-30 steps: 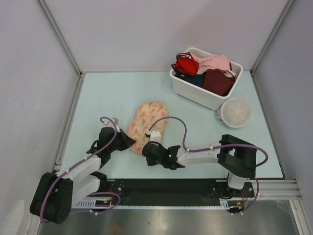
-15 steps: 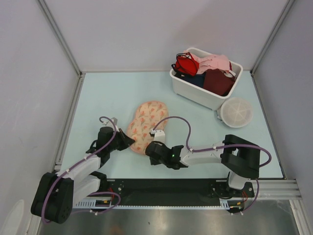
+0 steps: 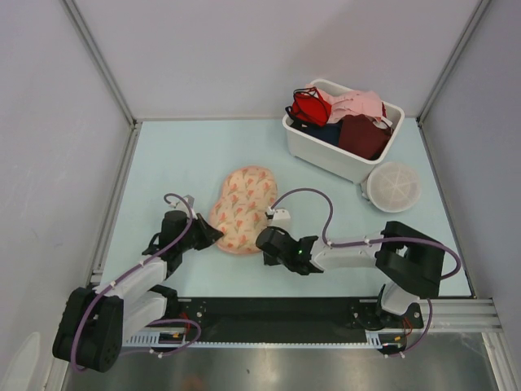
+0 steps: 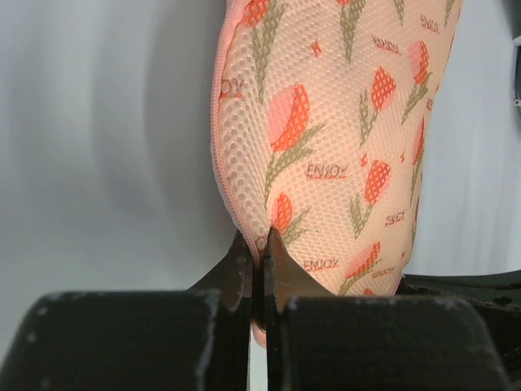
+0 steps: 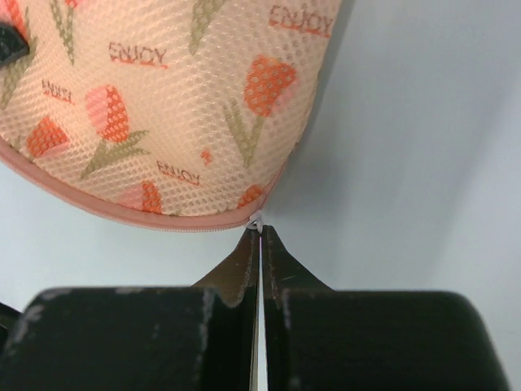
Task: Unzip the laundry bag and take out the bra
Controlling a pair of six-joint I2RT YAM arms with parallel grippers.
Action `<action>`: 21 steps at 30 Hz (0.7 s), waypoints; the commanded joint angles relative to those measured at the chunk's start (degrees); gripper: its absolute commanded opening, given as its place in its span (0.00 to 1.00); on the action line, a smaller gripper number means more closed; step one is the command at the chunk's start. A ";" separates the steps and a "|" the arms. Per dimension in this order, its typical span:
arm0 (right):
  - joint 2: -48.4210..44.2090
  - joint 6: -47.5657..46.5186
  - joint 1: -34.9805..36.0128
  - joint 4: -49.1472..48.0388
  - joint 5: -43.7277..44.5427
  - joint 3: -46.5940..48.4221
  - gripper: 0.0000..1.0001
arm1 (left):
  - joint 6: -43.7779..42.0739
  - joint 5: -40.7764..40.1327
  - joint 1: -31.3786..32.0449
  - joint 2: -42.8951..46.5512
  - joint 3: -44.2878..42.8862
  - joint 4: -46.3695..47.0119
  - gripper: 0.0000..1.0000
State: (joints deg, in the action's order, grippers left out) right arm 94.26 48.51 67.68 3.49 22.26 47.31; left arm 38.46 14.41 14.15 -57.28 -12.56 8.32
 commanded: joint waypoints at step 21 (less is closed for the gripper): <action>-0.04 -7.91 -9.84 -0.50 4.55 -3.36 0.00 | -5.06 -3.16 -3.52 0.32 -2.21 -0.23 0.00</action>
State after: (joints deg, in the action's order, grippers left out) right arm 94.15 43.22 60.93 -1.87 20.56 45.76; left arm 37.43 15.40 12.71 -57.36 -13.23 8.47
